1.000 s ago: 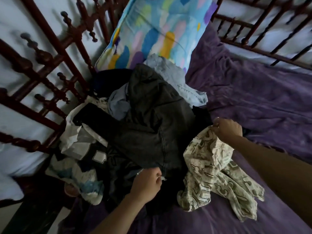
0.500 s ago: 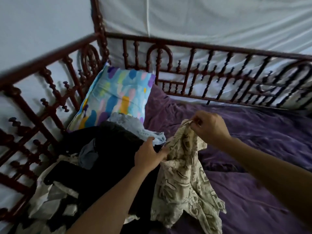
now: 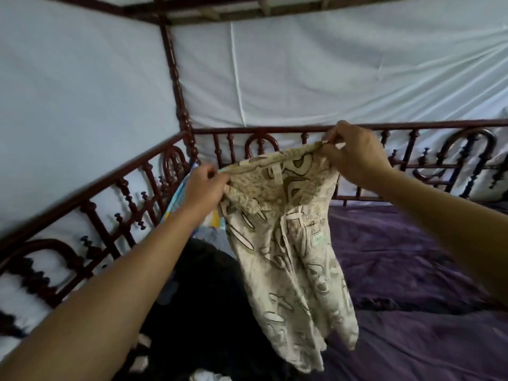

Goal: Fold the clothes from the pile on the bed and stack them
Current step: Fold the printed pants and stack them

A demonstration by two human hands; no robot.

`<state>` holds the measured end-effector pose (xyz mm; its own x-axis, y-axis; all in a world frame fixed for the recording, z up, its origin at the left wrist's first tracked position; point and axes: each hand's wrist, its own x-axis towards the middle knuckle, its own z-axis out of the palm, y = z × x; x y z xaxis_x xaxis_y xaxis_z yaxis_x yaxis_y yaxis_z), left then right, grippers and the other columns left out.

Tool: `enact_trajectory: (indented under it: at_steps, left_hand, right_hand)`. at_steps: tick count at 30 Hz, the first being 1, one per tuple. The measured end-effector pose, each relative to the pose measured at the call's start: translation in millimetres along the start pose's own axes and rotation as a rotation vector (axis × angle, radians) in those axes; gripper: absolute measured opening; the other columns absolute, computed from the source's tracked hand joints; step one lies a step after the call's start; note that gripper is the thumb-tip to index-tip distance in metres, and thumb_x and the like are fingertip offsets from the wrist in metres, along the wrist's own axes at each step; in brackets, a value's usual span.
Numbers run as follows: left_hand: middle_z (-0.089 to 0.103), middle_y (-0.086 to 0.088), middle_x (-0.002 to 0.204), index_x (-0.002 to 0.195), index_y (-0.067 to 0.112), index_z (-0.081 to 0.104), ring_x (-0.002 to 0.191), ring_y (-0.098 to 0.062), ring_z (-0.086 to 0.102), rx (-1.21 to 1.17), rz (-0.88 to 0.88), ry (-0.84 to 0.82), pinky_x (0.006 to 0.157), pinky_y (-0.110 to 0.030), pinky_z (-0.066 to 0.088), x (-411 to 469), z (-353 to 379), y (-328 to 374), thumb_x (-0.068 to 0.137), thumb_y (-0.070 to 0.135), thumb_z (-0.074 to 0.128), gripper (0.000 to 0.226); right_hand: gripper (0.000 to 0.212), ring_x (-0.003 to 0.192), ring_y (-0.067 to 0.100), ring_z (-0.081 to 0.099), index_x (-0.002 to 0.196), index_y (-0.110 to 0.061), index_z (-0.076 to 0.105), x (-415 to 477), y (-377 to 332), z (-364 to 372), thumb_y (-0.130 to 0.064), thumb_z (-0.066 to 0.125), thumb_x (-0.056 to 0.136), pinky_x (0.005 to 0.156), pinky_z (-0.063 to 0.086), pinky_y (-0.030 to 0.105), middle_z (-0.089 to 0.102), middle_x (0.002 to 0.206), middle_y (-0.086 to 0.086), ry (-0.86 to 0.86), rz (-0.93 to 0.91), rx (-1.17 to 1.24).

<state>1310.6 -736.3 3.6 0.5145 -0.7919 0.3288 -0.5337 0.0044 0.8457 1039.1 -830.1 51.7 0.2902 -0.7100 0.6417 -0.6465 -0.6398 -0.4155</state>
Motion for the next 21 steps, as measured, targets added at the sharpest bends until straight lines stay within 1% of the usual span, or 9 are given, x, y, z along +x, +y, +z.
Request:
enact_trajectory:
  at_steps: [2, 4, 7, 10, 12, 14, 16, 18, 21]
  left_hand:
    - [0.046, 0.0, 0.061, 0.069, 0.009, 0.052, 0.05, -0.004, 0.042, -0.059, 0.055, 0.036, 0.048, -0.022, 0.031, 9, -18, 31, 0.077, 0.026, 0.056, 0.02]
    - [0.049, 0.003, 0.06, 0.066, 0.013, 0.051, 0.049, -0.001, 0.044, -0.121, 0.098, 0.018, 0.05, -0.023, 0.034, 12, -30, 52, 0.071, 0.03, 0.052, 0.018]
    - [0.049, 0.005, 0.061, 0.067, 0.018, 0.049, 0.056, -0.006, 0.049, -0.073, 0.149, -0.021, 0.059, -0.03, 0.036, 16, -43, 67, 0.072, 0.037, 0.05, 0.019]
    - [0.053, -0.003, 0.067, 0.074, 0.015, 0.052, 0.066, -0.015, 0.054, -0.026, 0.202, -0.09, 0.065, -0.036, 0.039, 17, -53, 73, 0.073, 0.045, 0.053, 0.03]
    - [0.062, -0.008, 0.073, 0.08, 0.015, 0.061, 0.075, -0.021, 0.061, 0.039, 0.252, -0.145, 0.07, -0.036, 0.042, 17, -61, 73, 0.073, 0.051, 0.055, 0.037]
    - [0.066, 0.006, 0.067, 0.072, 0.021, 0.067, 0.073, -0.014, 0.063, 0.118, 0.259, -0.194, 0.071, -0.033, 0.043, 16, -71, 73, 0.073, 0.055, 0.058, 0.035]
    - [0.048, 0.014, 0.05, 0.055, 0.024, 0.058, 0.053, -0.007, 0.05, 0.175, 0.235, -0.256, 0.06, -0.03, 0.035, 16, -82, 69, 0.079, 0.053, 0.063, 0.038]
    - [0.03, 0.014, 0.044, 0.049, 0.023, 0.054, 0.043, -0.006, 0.034, 0.237, 0.226, -0.311, 0.056, -0.029, 0.028, 15, -92, 62, 0.08, 0.057, 0.063, 0.047]
    - [0.048, 0.003, 0.061, 0.059, 0.023, 0.052, 0.06, -0.004, 0.037, 0.363, 0.272, -0.368, 0.061, -0.031, 0.031, 14, -105, 49, 0.062, 0.085, 0.058, 0.062]
  right_hand:
    - [0.01, 0.077, 0.026, 0.062, 0.078, -0.019, 0.052, 4, -11, -12, -0.022, 0.059, 0.084, 0.064, 0.048, 0.036, 0.066, 0.083, -0.003, 0.008, 0.036, 0.159]
    - [0.016, 0.067, 0.02, 0.057, 0.072, -0.022, 0.049, 7, -19, -20, -0.017, 0.055, 0.086, 0.058, 0.045, 0.033, 0.06, 0.07, -0.003, 0.009, 0.078, 0.37]
    - [0.021, 0.058, 0.007, 0.043, 0.069, -0.022, 0.048, 9, -29, -27, -0.013, 0.048, 0.089, 0.052, 0.035, 0.026, 0.045, 0.063, -0.005, 0.028, 0.118, 0.61]
    - [0.013, 0.061, 0.009, 0.041, 0.069, -0.021, 0.05, 12, -34, -24, -0.023, 0.046, 0.082, 0.056, 0.033, 0.028, 0.044, 0.064, -0.005, 0.052, 0.179, 0.745]
    - [0.012, 0.066, 0.012, 0.043, 0.071, -0.02, 0.051, 14, -33, -20, -0.029, 0.047, 0.079, 0.06, 0.034, 0.03, 0.045, 0.066, -0.003, 0.055, 0.2, 0.739]
    - [0.013, 0.064, 0.013, 0.044, 0.075, -0.021, 0.051, 15, -31, -13, -0.033, 0.049, 0.081, 0.059, 0.034, 0.031, 0.046, 0.066, 0.0, 0.045, 0.172, 0.686]
    - [0.017, 0.056, 0.011, 0.042, 0.078, -0.022, 0.05, 14, -29, -7, -0.038, 0.05, 0.086, 0.052, 0.033, 0.03, 0.048, 0.064, -0.001, 0.016, 0.094, 0.583]
    - [0.027, 0.053, 0.004, 0.043, 0.077, -0.026, 0.049, 8, -31, -2, -0.049, 0.05, 0.09, 0.051, 0.035, 0.027, 0.05, 0.063, -0.009, -0.041, -0.013, 0.41]
    - [0.038, 0.058, 0.0, 0.048, 0.076, -0.032, 0.044, -13, -41, -2, -0.069, 0.041, 0.088, 0.05, 0.034, 0.017, 0.049, 0.061, -0.01, -0.169, -0.189, 0.187]
